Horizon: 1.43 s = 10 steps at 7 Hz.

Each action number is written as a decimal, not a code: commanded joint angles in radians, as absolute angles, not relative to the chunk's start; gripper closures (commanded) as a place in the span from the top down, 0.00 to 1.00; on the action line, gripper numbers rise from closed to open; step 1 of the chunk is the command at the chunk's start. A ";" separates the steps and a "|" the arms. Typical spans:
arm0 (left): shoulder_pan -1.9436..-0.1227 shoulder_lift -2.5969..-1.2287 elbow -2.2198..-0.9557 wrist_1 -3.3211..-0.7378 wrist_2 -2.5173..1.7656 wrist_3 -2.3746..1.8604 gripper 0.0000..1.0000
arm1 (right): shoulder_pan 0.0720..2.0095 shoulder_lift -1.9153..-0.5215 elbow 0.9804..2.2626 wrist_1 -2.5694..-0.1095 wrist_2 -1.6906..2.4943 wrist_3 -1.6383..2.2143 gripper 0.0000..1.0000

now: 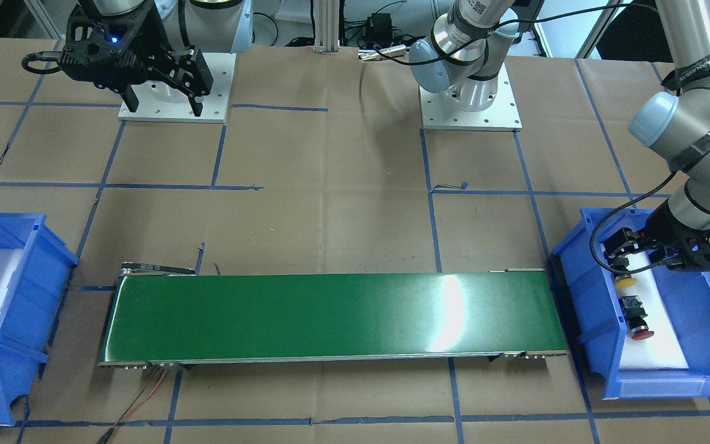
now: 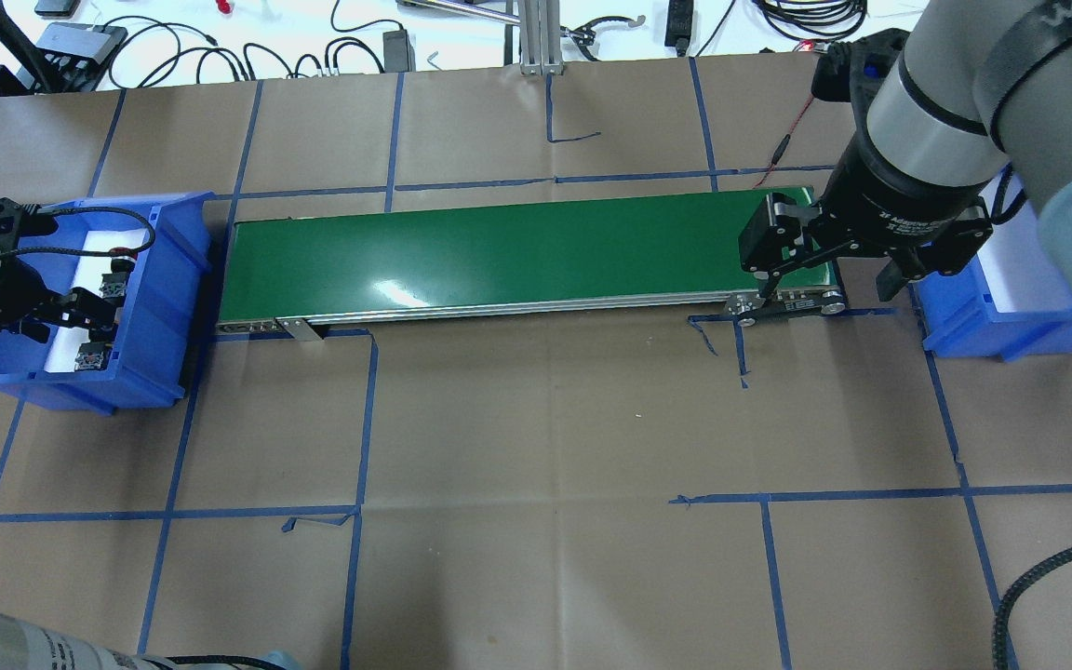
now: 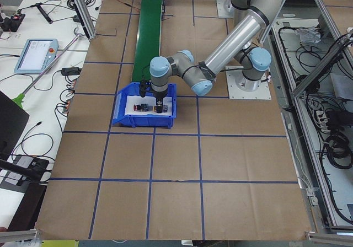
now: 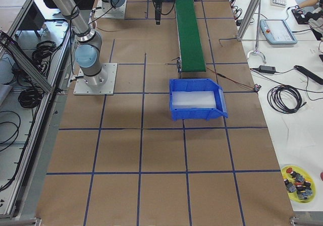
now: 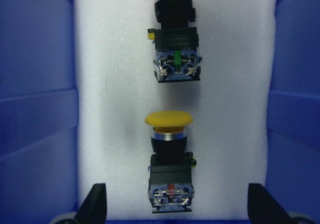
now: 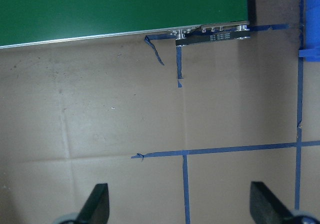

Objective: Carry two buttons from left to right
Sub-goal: 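Lower the left gripper and grasp the yellow-capped button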

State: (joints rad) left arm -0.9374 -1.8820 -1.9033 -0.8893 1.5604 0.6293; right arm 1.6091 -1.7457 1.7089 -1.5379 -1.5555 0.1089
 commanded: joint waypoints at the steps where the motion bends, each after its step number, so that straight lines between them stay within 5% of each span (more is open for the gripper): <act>1: -0.936 -1.920 -1.904 -0.879 1.562 0.629 0.99 | 1.609 -1.746 1.709 -1.537 -1.555 0.110 1.00; 4: -0.936 -1.945 -1.902 -0.873 1.568 0.627 0.93 | 1.609 -1.746 1.710 -1.537 -1.555 0.110 1.00; 7: -0.937 -1.945 -1.896 -0.877 1.574 0.611 0.33 | 1.609 -1.746 1.712 -1.537 -1.554 0.110 1.00; 9: -0.939 -1.930 -1.882 -0.891 1.571 0.603 0.14 | 1.609 -1.746 1.712 -1.536 -1.554 0.110 1.00; 10: -0.943 -1.913 -1.864 -0.894 1.571 0.609 0.13 | 1.609 -1.744 1.713 -1.536 -1.554 0.110 1.00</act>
